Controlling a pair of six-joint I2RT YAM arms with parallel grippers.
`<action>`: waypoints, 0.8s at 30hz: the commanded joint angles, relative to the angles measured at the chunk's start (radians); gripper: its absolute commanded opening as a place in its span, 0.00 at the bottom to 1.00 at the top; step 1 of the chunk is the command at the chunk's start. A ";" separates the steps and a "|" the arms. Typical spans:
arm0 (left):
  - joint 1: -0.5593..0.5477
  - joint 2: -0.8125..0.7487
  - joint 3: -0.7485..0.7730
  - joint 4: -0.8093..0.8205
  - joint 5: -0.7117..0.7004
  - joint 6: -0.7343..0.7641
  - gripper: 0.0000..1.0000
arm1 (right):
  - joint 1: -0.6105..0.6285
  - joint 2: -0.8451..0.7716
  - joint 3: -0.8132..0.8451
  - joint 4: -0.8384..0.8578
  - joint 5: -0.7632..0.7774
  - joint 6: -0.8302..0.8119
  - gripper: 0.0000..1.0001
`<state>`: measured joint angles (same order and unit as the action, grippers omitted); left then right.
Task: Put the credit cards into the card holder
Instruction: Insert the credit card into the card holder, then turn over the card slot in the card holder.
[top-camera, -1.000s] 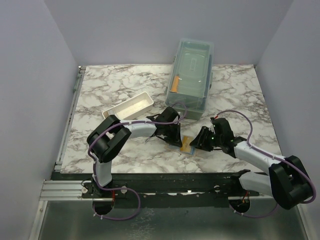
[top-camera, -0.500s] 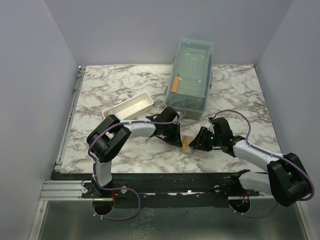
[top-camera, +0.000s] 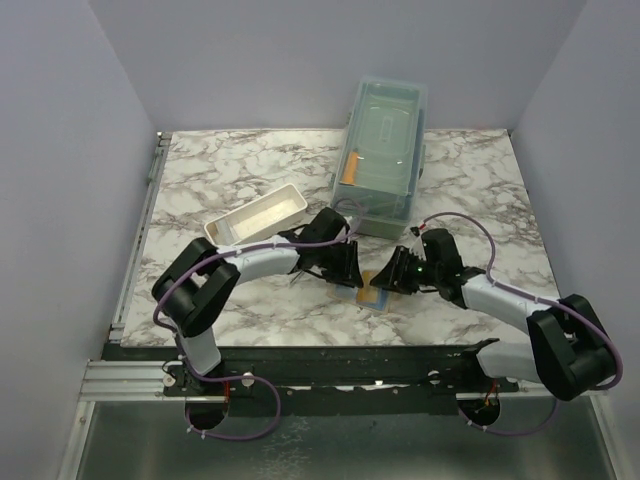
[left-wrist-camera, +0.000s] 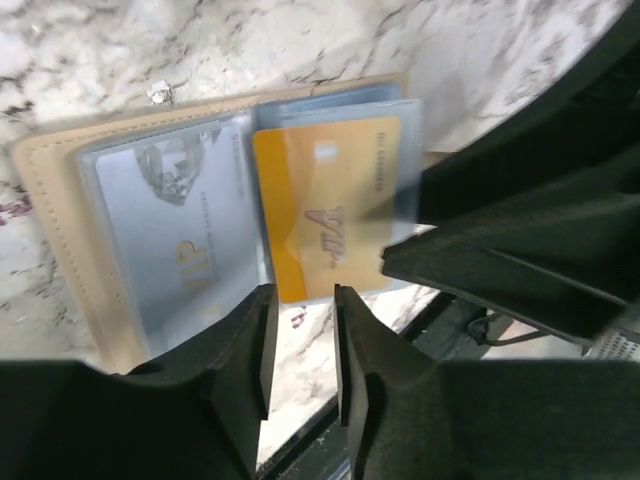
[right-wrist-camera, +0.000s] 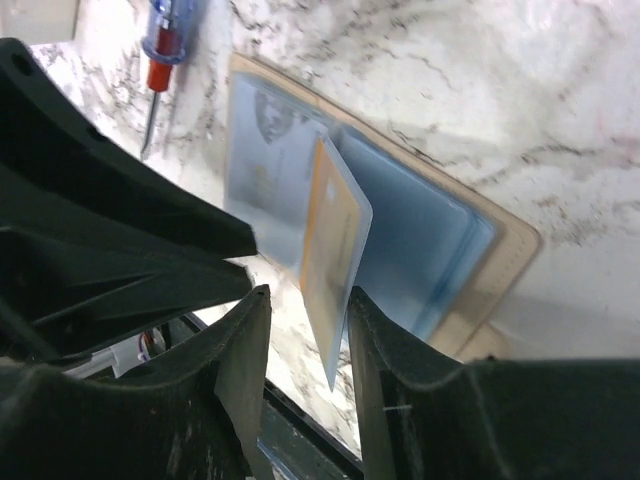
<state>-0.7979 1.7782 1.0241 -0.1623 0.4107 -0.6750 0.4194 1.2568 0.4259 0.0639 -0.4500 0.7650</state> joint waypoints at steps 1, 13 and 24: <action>0.049 -0.133 -0.023 -0.005 0.014 0.001 0.37 | 0.017 0.039 0.059 0.038 -0.030 -0.020 0.40; 0.281 -0.388 -0.085 -0.109 0.011 0.039 0.47 | 0.111 0.140 0.159 0.047 0.010 -0.013 0.43; 0.421 -0.477 -0.076 -0.212 0.006 0.090 0.53 | 0.193 0.252 0.261 0.049 0.025 -0.027 0.51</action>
<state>-0.4347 1.3472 0.9478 -0.3084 0.4191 -0.6205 0.6086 1.5093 0.6617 0.1051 -0.4416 0.7582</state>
